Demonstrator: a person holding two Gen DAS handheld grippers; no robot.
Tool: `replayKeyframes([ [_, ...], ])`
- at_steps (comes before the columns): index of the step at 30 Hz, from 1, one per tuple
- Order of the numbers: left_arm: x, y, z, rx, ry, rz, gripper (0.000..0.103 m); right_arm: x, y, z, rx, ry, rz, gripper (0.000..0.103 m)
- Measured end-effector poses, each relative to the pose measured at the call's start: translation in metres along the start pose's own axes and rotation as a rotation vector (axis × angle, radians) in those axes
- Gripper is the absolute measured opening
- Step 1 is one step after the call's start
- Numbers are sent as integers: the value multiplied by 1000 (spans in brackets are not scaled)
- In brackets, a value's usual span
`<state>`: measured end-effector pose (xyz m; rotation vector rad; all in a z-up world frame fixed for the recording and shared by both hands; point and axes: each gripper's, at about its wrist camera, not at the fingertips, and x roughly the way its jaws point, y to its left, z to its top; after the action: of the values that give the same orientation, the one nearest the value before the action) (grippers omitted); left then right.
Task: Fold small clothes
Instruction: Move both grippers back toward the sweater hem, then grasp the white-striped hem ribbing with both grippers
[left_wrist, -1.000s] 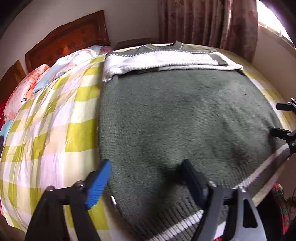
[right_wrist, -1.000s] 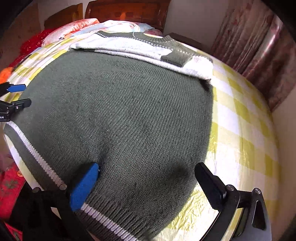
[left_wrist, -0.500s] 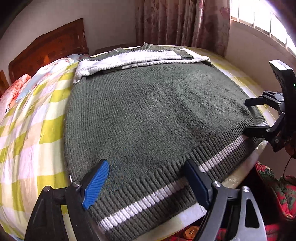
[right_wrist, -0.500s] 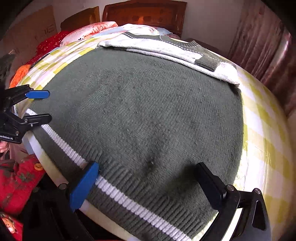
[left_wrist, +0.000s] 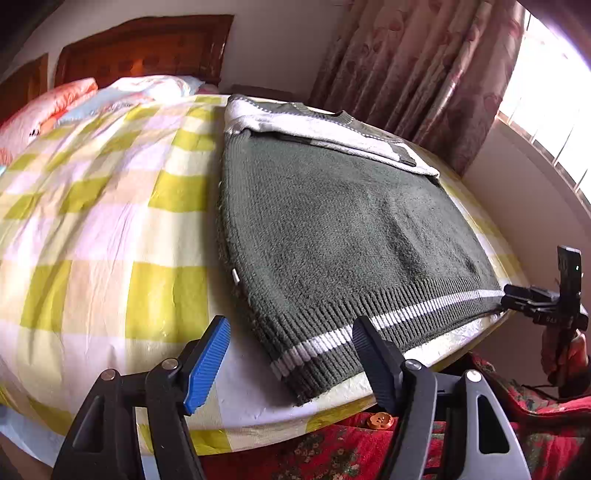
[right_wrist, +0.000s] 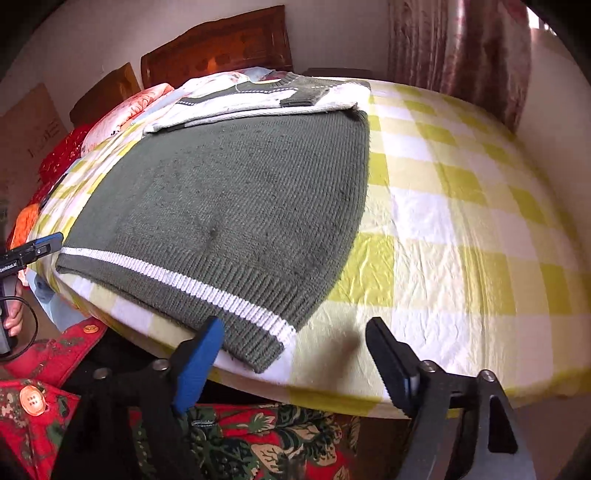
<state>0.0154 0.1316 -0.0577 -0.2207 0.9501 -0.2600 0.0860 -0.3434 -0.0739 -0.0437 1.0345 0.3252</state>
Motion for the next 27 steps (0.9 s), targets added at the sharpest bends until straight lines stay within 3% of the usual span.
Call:
replayKeyframes([
  [2,2,1,-4,-12,13,-16,69,1,3,-4,-7,3,-3,103],
  [9,9,-14,-13,89,11,87,69,6,34,-3,-77,-1,-36,103],
  [14,18,-28,-9,98,6,157,70,7,30,-3,-53,-9,-29,103],
  [18,22,-36,-5,98,22,161,70,7,31,-4,-52,-18,-38,103],
  [25,20,-35,-6,72,47,168,61,8,30,-7,-28,-40,-69,103],
  [27,19,-36,-5,60,45,148,44,8,30,-6,-29,-40,-70,103],
])
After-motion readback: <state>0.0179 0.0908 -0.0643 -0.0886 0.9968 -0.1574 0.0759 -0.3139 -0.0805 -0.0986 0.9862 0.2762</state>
